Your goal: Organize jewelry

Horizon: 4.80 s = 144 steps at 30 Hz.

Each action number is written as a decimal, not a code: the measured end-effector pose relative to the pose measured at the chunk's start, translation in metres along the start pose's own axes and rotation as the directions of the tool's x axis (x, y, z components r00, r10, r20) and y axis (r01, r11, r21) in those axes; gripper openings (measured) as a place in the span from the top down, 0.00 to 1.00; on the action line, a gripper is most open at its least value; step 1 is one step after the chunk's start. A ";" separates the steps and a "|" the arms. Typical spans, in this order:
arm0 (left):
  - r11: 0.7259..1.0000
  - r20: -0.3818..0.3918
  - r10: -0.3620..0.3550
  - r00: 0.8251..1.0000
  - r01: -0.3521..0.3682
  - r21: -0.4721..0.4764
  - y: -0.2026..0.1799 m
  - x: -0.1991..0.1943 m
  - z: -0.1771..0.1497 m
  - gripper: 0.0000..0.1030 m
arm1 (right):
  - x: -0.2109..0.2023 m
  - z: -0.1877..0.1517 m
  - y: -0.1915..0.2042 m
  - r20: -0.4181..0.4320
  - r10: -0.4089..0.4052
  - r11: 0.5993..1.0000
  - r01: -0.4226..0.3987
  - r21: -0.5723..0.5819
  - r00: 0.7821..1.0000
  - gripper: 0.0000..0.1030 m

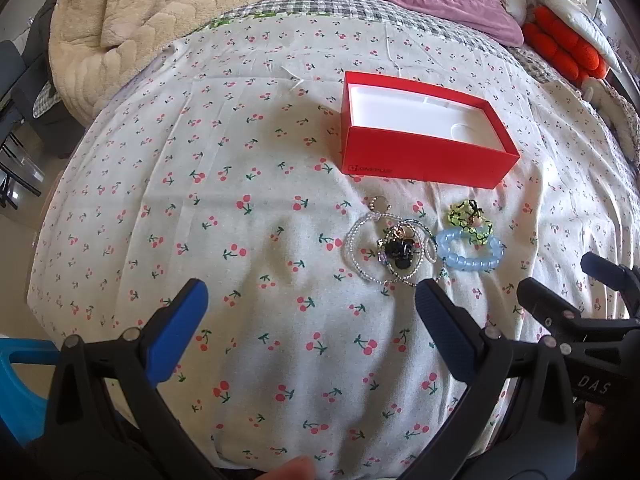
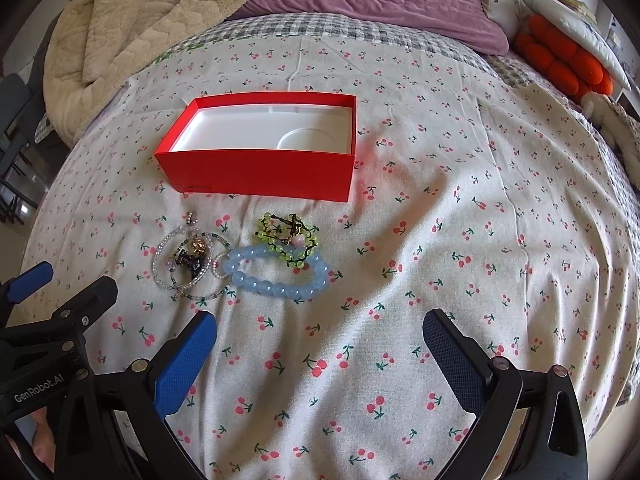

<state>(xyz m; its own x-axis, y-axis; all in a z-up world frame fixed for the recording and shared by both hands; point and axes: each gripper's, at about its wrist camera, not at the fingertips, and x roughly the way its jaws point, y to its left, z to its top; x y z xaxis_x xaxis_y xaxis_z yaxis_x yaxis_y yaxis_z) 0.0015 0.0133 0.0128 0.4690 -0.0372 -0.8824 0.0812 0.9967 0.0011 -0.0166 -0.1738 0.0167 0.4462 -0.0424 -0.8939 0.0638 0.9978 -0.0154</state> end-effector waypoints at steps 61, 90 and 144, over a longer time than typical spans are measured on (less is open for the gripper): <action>0.910 -0.193 -0.411 0.891 0.415 -0.024 0.020 0.069 0.045 0.60 | 0.081 0.055 -0.038 -0.199 0.394 0.919 -0.381 0.099 0.897 0.39; 0.935 -0.201 -0.231 0.952 0.274 0.224 -0.028 0.079 0.023 0.95 | 0.089 0.051 -0.025 -0.163 0.319 0.946 -0.324 -0.004 0.934 0.91; 0.915 0.041 -0.396 0.917 0.390 0.105 -0.041 0.045 0.132 0.95 | 0.007 0.134 -0.032 0.125 0.445 0.881 -0.458 0.114 0.887 0.91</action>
<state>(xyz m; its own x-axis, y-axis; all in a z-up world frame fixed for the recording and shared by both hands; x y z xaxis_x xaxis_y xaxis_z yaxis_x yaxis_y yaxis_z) 0.1351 -0.0389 0.0349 0.4345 -0.4318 -0.7904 0.3495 0.8896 -0.2939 0.1038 -0.2128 0.0710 0.5359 0.4001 -0.7435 -0.0462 0.8931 0.4474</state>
